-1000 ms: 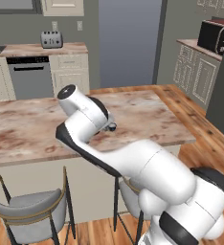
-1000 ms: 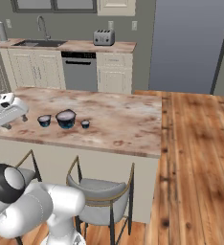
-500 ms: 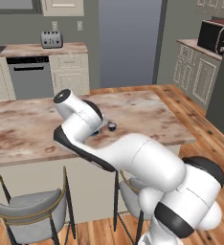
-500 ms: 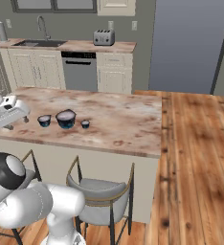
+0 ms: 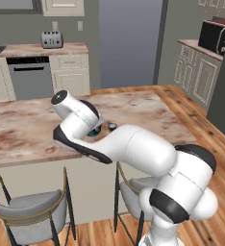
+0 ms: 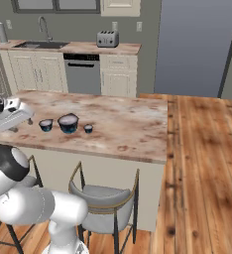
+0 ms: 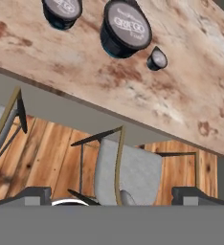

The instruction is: Stack the yogurt containers by placing the smaller containers on top of the larger containers.

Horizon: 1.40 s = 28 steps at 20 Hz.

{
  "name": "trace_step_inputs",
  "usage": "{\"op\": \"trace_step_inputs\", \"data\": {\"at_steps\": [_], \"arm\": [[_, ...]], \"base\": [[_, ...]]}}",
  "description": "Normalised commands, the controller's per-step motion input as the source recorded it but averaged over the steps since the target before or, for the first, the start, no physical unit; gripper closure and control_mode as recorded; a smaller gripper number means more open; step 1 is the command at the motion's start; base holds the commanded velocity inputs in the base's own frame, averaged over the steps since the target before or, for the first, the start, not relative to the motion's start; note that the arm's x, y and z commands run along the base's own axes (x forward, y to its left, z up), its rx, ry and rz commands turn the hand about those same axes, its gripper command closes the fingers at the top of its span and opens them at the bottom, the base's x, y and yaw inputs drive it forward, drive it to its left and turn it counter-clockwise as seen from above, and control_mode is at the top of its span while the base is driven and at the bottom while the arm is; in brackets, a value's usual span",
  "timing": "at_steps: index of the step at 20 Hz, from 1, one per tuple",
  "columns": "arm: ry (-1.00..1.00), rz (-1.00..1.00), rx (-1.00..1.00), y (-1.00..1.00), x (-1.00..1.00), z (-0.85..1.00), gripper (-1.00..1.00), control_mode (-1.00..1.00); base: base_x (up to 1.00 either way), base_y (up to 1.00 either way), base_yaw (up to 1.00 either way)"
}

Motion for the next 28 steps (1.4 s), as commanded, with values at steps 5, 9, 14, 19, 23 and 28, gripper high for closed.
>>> {"op": "trace_step_inputs", "data": {"at_steps": [5,9,14,19,23,28], "arm": [[-0.01,0.00,-0.02,0.03,0.33,-0.19,-1.00,-1.00],[0.00,0.00,-0.03,0.07,0.33,-0.20,-1.00,-1.00],[0.00,0.00,-0.03,0.18,0.32,-0.17,-1.00,-1.00],[0.00,0.00,-0.02,0.20,0.30,-0.14,-1.00,-1.00],[0.00,0.00,-0.01,0.12,0.33,-0.10,-1.00,-1.00],[0.00,0.00,-0.01,0.05,0.32,-0.07,-1.00,-1.00]], "base": [[0.00,0.00,0.00],[0.00,0.00,0.00],[0.00,0.00,0.00],[0.00,0.00,0.00],[0.00,0.00,0.00],[0.00,0.00,0.00]]}}
